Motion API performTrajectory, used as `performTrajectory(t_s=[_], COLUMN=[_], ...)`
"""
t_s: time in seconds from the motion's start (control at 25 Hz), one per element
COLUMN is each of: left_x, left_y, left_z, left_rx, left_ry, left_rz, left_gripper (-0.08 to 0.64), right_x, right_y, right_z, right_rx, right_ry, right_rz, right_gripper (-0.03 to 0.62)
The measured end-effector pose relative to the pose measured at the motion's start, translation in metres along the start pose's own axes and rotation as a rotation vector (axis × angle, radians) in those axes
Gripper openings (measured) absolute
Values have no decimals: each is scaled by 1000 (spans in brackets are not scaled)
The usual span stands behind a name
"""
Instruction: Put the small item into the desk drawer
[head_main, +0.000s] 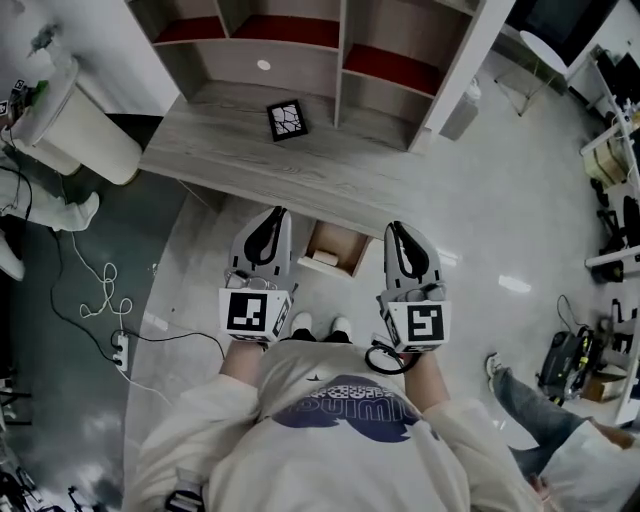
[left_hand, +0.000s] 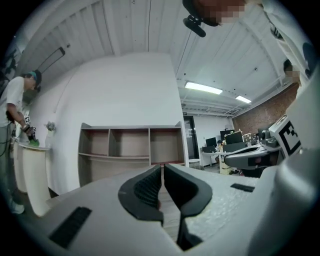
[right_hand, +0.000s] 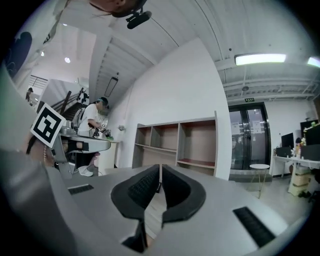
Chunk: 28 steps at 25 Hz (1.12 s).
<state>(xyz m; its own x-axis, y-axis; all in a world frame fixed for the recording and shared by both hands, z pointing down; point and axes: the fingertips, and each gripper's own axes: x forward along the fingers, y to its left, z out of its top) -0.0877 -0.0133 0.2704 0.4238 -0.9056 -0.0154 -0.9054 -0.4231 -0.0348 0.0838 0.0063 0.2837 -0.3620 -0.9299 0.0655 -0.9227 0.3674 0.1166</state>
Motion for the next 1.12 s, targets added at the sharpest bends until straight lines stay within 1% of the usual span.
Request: performTrajectory(t_s=[0.08,0.2,0.32,0.84,1.12], left_x=[-1,-3,-4,2,6], left_y=[-7,-16,-21,-15,-12], left_z=[10,25,36,36,35], left_rx=[23,60,75,102,102], left_ry=[-29,-78,-111,-105,-106], left_rz=[-3,-8,-5,-20,-21], left_gripper=[10,8,8,8,7], right_x=[-2,-4,-4,6,11], right_y=[-1,-1,-1,1,-8], right_z=[7,19,25,28,24], right_rx=[-17,-20,-39,-30,-42], right_ry=[-19,-69,-93,-110,-90], right_rz=[-5,-10,-9,-20,-79], right_gripper=[2,-3,-3,-3,-3])
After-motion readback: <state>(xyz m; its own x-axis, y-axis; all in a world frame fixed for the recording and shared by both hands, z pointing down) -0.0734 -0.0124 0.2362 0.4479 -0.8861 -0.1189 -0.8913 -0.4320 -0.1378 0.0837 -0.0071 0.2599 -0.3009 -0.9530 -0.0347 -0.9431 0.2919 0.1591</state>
